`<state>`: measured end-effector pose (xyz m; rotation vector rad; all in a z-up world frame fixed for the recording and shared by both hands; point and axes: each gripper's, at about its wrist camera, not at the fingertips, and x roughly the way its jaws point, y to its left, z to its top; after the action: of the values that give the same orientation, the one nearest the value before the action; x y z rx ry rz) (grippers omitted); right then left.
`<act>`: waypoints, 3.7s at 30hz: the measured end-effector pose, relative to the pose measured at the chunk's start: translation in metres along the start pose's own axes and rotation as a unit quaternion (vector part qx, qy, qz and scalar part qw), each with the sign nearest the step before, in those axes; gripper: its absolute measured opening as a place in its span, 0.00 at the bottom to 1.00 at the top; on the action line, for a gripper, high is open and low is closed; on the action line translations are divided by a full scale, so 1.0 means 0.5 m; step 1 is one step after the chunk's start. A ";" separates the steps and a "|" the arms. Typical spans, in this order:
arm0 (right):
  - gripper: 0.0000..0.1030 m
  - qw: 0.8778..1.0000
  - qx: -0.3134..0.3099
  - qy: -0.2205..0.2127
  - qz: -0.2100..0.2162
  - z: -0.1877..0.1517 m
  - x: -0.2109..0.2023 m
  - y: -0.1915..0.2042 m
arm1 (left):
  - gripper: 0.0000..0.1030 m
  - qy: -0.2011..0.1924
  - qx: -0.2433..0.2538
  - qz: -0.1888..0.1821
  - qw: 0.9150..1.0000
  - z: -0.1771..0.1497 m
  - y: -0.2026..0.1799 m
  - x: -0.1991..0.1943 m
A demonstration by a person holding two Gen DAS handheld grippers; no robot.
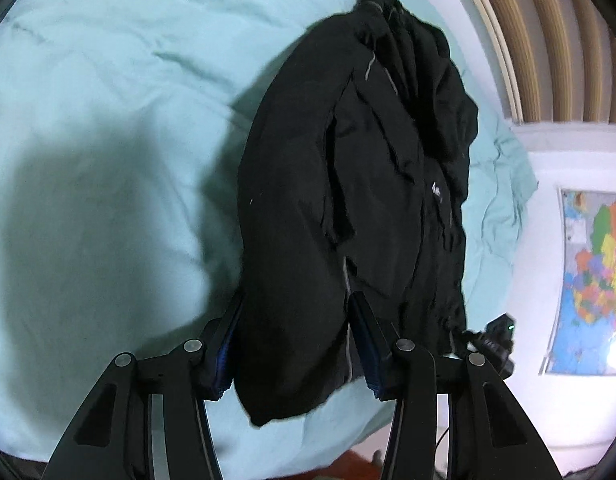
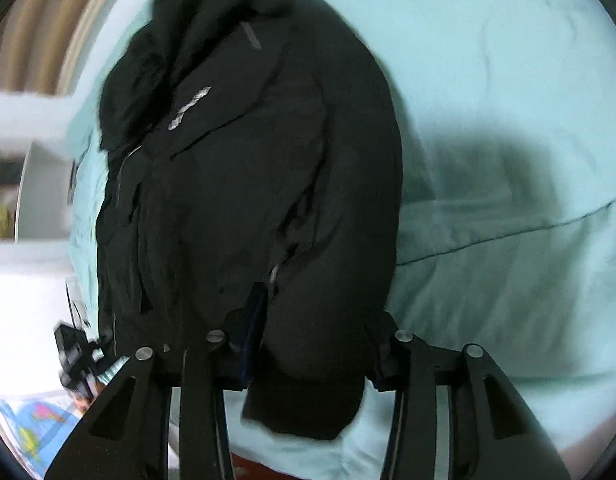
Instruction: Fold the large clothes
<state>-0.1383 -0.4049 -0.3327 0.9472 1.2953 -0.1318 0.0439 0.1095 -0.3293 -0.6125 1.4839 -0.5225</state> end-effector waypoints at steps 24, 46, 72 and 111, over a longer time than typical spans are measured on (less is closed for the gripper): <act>0.21 0.983 -0.109 -0.140 0.041 0.210 -0.227 0.235 | 0.14 -0.189 0.109 -0.030 0.975 0.232 -0.277 -0.145; 0.59 0.996 0.001 -0.089 0.030 0.803 0.076 0.349 | 0.31 -0.146 0.033 0.091 0.984 0.797 -0.356 0.243; 0.78 0.985 -0.111 -0.128 -0.017 0.749 -0.068 0.361 | 0.75 -0.179 0.152 0.029 0.972 0.754 -0.388 0.052; 0.14 0.890 -0.273 -0.239 -0.274 0.896 0.071 0.514 | 0.15 -0.190 0.124 0.138 0.964 0.962 -0.427 0.237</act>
<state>0.3581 -0.5216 -0.2440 0.0320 1.0147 -0.3897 0.5381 -0.1013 -0.2811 -0.2804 1.0940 -0.3410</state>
